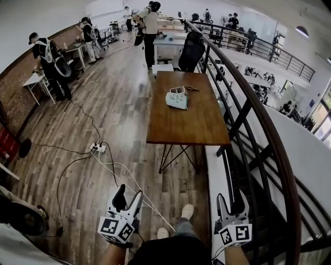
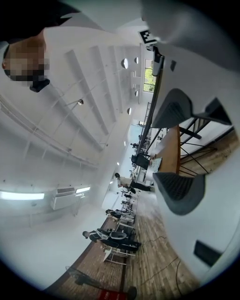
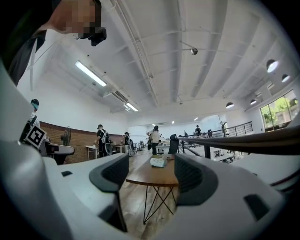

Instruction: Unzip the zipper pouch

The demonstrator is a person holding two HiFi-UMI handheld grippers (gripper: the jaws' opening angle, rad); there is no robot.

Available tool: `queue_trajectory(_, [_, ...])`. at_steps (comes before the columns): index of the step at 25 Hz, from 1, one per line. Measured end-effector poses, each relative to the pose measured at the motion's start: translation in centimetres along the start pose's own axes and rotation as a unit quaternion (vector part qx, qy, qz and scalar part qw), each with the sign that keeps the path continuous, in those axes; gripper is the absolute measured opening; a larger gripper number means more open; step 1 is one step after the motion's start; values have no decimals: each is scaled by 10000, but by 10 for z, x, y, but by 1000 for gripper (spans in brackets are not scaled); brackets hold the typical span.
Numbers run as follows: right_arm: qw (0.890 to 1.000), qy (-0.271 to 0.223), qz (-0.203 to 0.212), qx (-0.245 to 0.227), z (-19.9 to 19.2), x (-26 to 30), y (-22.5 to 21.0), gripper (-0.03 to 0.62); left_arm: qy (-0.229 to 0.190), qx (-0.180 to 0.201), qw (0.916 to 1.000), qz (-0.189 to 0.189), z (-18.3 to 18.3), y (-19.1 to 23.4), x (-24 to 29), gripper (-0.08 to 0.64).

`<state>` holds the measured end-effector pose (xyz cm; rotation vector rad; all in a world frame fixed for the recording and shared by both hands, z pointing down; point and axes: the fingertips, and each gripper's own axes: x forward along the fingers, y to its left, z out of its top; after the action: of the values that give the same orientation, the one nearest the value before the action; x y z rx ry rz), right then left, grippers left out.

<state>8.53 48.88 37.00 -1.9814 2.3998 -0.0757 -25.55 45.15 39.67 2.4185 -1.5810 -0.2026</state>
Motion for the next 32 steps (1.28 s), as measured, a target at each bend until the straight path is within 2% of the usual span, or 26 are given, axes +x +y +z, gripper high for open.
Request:
queue_trajectory(5, [9999,113,82,16,-7,22,-3,268,95,84,9999,28,-1,10,15,287])
queue_trajectory(12, [9998,48,178,98,0,81,-24,253,81,185,9998,66,16,16,66,287])
queue_trajectory(20, [9992,71,190,339,-9,151,-72,212,12,299,9995,62,32,19,149,287])
queue_trajectory(25, [9987,42,373,355,-7,198,-104,202,-45,308,9992,243,31,13,195,287])
queue_trajectory(32, [9980,77,413,466,-2,244,-160,189,-89,225,9987,450,33,0,252,287])
